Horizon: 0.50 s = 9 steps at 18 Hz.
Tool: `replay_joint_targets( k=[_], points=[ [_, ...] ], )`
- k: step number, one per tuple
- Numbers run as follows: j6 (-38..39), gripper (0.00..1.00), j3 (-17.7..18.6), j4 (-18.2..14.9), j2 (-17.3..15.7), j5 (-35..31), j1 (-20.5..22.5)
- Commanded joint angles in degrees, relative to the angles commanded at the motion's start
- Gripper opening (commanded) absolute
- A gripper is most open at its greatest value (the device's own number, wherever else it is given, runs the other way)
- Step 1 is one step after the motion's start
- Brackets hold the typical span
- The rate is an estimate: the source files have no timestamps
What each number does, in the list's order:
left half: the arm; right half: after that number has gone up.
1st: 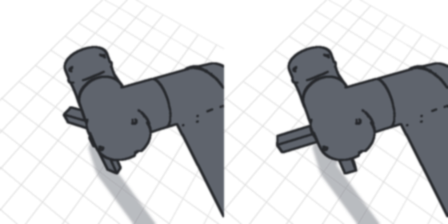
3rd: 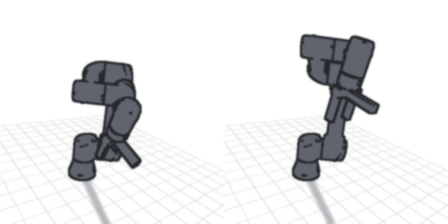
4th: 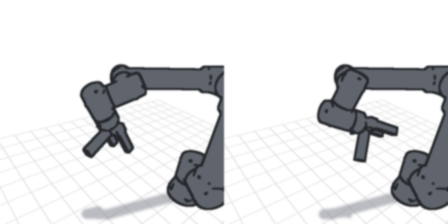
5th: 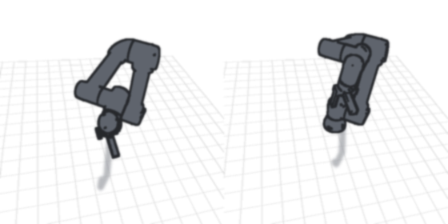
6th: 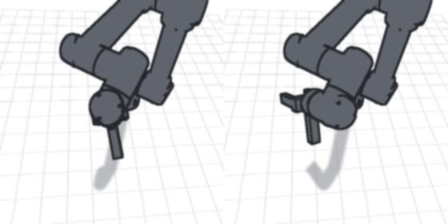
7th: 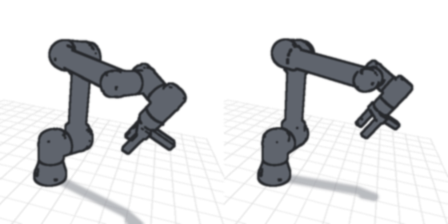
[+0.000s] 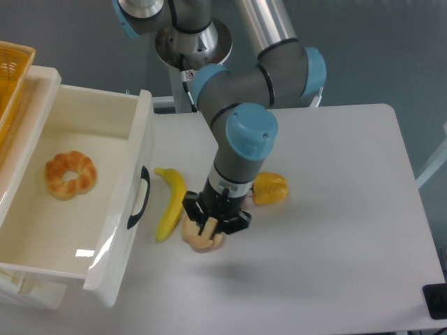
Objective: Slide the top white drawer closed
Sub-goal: 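Lower the gripper against the front face of the open drawer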
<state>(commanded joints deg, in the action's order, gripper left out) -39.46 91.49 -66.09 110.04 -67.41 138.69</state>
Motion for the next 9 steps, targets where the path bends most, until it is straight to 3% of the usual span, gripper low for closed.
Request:
replay_joint_targets(
  k=[4,9],
  points=[
    [0.0,0.00,1.4,-0.8,-0.1,0.2,0.0],
    [4.0,0.00,0.9,-5.5,-0.3,6.0,0.6]
  ],
)
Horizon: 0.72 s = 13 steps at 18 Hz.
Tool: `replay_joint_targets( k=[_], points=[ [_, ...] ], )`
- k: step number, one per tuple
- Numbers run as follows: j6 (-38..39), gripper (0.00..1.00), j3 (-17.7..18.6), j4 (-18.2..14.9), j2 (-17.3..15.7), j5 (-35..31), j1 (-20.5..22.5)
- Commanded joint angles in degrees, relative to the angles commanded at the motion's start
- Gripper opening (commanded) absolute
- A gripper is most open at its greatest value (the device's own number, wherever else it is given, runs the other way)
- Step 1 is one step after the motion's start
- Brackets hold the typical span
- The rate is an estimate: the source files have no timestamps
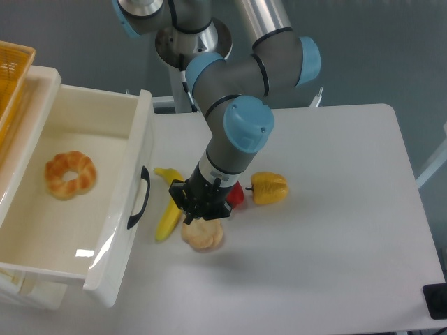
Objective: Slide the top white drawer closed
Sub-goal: 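Lower the gripper against the front face of the open drawer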
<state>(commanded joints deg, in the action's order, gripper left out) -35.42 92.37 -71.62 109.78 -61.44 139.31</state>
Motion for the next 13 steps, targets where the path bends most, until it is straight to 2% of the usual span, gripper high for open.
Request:
replay_joint_targets(
  k=[6,13],
  points=[
    [0.4,0.00,-3.0,-7.9,-0.3,3.5,0.0],
    [0.4,0.00,-3.1,-10.5,-1.1,6.5,-0.2]
  ],
)
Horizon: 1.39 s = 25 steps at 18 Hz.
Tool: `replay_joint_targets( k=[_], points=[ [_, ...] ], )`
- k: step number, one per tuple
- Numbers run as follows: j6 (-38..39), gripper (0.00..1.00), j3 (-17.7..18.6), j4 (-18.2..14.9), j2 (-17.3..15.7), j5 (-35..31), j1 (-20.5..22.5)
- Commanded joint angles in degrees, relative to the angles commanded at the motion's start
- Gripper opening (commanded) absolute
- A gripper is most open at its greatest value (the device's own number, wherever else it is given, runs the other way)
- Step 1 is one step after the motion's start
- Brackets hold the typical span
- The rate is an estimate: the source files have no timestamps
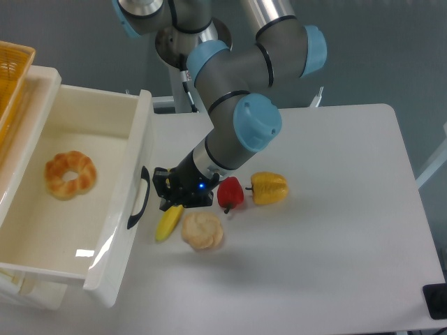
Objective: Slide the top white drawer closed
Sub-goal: 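Lower the gripper against the front face of the open drawer, then push the drawer front with the gripper into the drawer unit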
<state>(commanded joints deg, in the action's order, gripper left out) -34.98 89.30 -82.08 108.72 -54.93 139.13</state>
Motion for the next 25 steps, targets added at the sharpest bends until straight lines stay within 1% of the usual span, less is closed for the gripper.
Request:
replay_joint_targets(
  k=[2,8,14,21,25],
  points=[
    [-0.1,0.00,0.0,-0.8,-0.1,0.1,-0.1],
    [0.0,0.00,0.3,-0.9,-0.2,0.1,-0.5],
    [-0.1,0.00,0.3,-2.3,-0.9,0.1,-0.7],
    [-0.1,0.00,0.3,-3.6,-1.8,0.1,-1.5],
    [0.0,0.00,0.3,-3.8,-2.1,0.1,-2.7]
  ],
)
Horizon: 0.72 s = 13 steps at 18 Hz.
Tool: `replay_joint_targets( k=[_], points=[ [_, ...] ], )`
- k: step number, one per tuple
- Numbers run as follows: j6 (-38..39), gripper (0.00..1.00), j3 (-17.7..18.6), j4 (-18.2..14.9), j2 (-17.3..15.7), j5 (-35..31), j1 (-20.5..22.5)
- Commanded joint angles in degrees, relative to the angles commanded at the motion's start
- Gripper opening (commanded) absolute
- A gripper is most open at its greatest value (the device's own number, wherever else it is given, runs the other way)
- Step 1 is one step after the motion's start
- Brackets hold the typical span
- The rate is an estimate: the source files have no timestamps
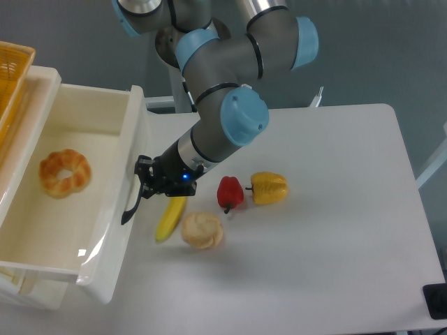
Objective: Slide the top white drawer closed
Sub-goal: 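Push the drawer front with the gripper into the drawer unit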
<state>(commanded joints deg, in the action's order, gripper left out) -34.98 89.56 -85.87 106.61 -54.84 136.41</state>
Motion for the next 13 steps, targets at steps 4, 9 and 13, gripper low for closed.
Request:
replay_joint_targets(
  k=[4,9,13],
  points=[
    [0.0,0.00,0.1,-0.3,0.1,0.0,-1.2],
    [0.4,0.00,0.4,-0.3,0.1,0.0,-2.2],
    [1.1,0.00,0.4,-0.3,0.1,0.0,-3.3]
  ],
)
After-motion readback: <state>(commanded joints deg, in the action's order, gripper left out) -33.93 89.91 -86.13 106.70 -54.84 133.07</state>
